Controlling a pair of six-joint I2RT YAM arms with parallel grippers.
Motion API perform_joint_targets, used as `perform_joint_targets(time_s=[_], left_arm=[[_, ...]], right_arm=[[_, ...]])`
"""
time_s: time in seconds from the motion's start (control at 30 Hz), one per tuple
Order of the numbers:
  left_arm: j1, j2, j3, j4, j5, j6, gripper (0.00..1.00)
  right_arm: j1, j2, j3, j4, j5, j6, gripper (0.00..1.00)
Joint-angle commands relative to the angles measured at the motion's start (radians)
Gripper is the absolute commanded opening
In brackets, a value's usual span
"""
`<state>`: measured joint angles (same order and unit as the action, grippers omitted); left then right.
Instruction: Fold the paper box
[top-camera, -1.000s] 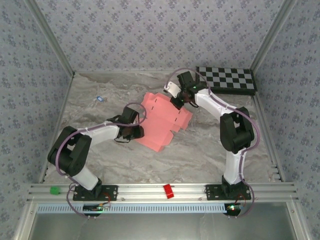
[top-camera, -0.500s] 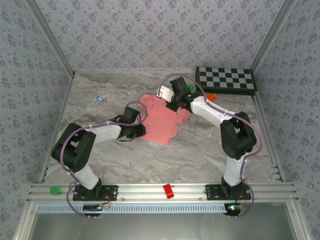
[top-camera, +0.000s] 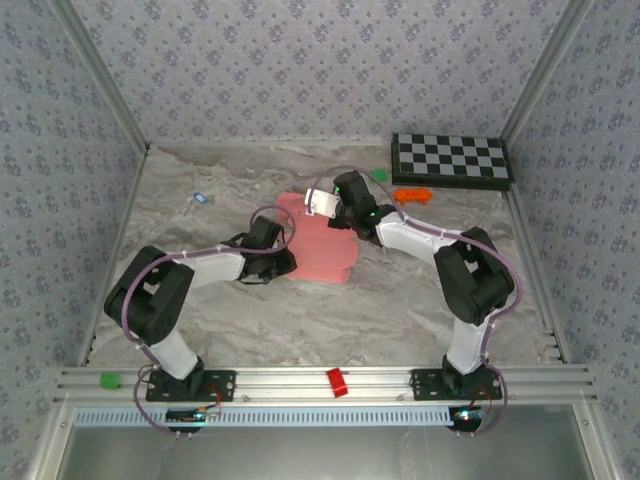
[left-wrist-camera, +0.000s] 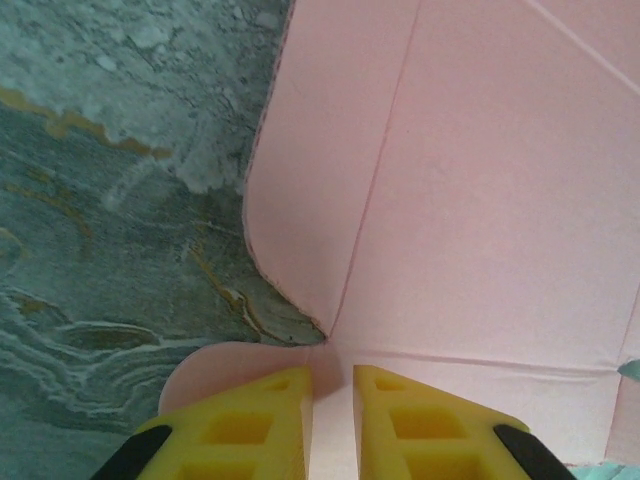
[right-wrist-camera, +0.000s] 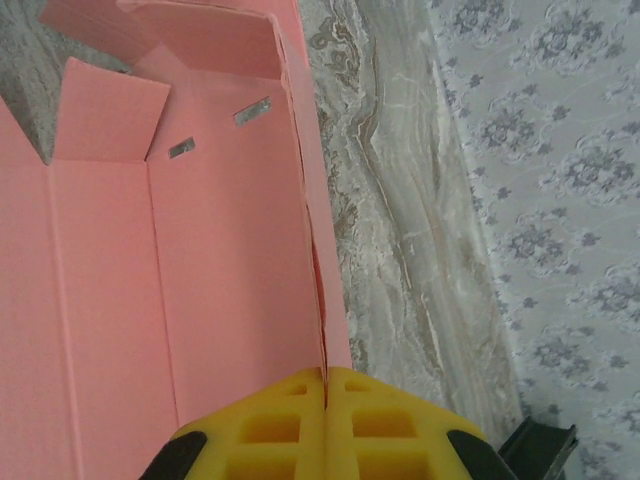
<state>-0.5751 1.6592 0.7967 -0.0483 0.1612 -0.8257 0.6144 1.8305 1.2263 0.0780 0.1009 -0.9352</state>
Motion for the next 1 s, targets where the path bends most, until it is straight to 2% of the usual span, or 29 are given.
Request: perform_joint_targets(time_s=[0.0,0.33,0.73,0.83,0.97], left_arm=[[-0.017,0.022,-0.013,-0.006,-0.011,-0.036,0.18],[-0.029,0.048,0.001,0.023,0.004,-0.061,0.18],[-0.032,0.044,0.016,0.028,0.018,-0.05,0.2],[-0.032,0.016,0.025,0.009,0.007,-0.035,0.23],[-0.033,-0.037,0.065,-0.065,-0.035,0.001,0.35]], right_arm=[[0.014,-0.008,-0.025,0.081,0.015,-0.087,0.0],[0.032,0.01,-0.112,0.177,0.025,-0.18,0.0],[0.039,0.018,-0.137,0.198,0.034,-0.221,0.0],[0.038,0.015,-0.133,0.196,0.029,-0.224,0.0],[0.03,0.012,-0.121,0.182,0.018,-0.241,0.0]])
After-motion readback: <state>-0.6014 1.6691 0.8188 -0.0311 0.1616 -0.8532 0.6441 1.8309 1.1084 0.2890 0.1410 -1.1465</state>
